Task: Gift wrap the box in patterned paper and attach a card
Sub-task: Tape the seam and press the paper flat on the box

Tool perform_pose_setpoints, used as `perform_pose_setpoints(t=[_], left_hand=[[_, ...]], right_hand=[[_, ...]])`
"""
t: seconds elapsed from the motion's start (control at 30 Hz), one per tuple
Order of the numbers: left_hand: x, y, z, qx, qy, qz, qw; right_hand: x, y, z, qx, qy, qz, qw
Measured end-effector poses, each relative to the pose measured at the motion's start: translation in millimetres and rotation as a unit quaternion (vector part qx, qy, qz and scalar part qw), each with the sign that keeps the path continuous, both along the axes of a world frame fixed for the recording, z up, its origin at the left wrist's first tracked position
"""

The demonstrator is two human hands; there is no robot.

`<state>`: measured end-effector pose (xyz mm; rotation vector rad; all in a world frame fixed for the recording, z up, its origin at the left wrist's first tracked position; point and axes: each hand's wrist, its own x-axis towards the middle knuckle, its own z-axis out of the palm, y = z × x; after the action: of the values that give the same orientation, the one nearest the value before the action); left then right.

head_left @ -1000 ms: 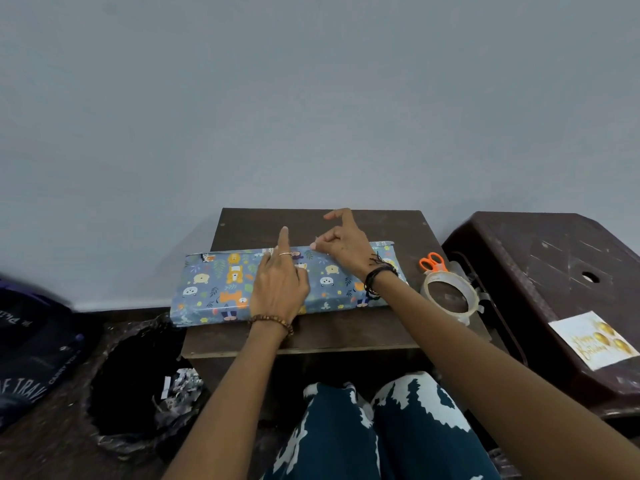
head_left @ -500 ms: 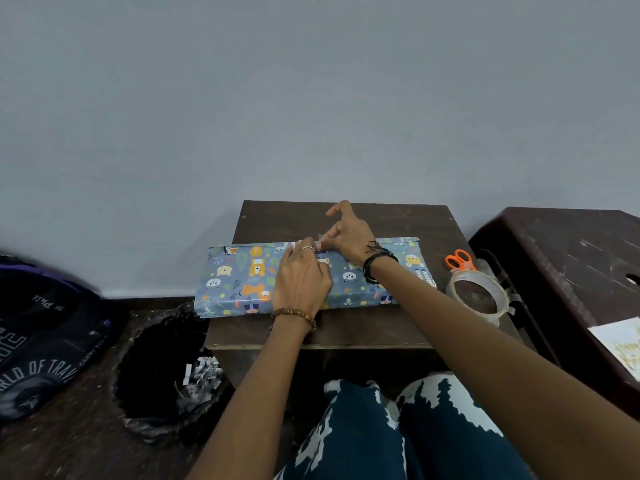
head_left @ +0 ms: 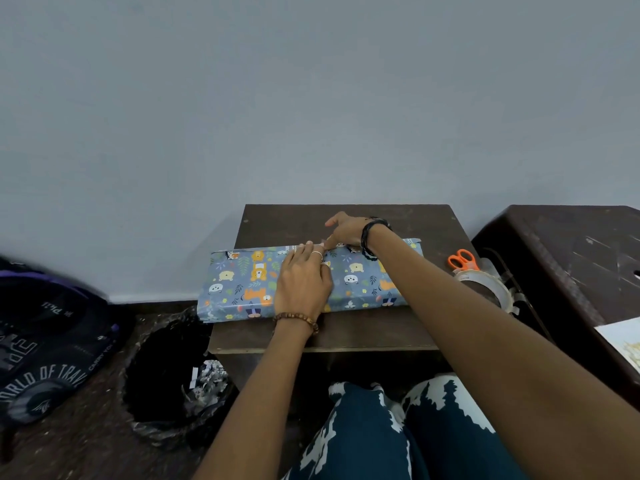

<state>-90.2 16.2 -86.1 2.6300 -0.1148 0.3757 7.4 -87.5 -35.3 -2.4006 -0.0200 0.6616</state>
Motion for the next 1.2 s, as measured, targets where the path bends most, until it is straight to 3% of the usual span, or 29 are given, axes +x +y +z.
perform_pose_setpoints(t=[0.2,0.3,0.4,0.5,0.6,0.7,0.8,0.87,1.0,1.2], left_hand=[[1,1,-2,0.014,-0.001,-0.001,1.0],[1,1,-1,0.015,0.001,-0.001,1.0],[1,0,-1,0.017,0.005,-0.002,1.0],[1,0,-2,0.016,-0.006,0.003,1.0],[-1,0,-2,0.015,-0.009,0.002,1.0],[-2,0,-1,0.018,-0.008,0.002,1.0],[-2,1,-2,0.023,-0.01,0.003,1.0],[-1,2,-4,0.021,-0.017,-0.003,1.0],[1,2,-6,0.017,-0.037,-0.008,0.999],[1,2,-10,0.044,-0.03,-0.013,0.998]], right_hand=[[0,15,-4,-0.036,-0.008,0.009,0.999],[3,16,-25,0.023,-0.04,-0.088,0.995],[-17,15,-35,0.068,-0.142,-0.154,0.976],[-42,9,-40,0.08,-0.273,-0.096,0.954],[-42,4,-47,0.025,-0.326,-0.033,0.944],[-44,8,-51,-0.135,-0.327,0.025,0.935],[-48,10,-52,-0.199,-0.34,0.029,0.919],[-49,8,-52,-0.201,-0.352,0.019,0.914],[-50,1,-47,-0.076,-0.343,-0.017,0.936],[-47,-45,-22,-0.093,-0.199,0.21,0.953]])
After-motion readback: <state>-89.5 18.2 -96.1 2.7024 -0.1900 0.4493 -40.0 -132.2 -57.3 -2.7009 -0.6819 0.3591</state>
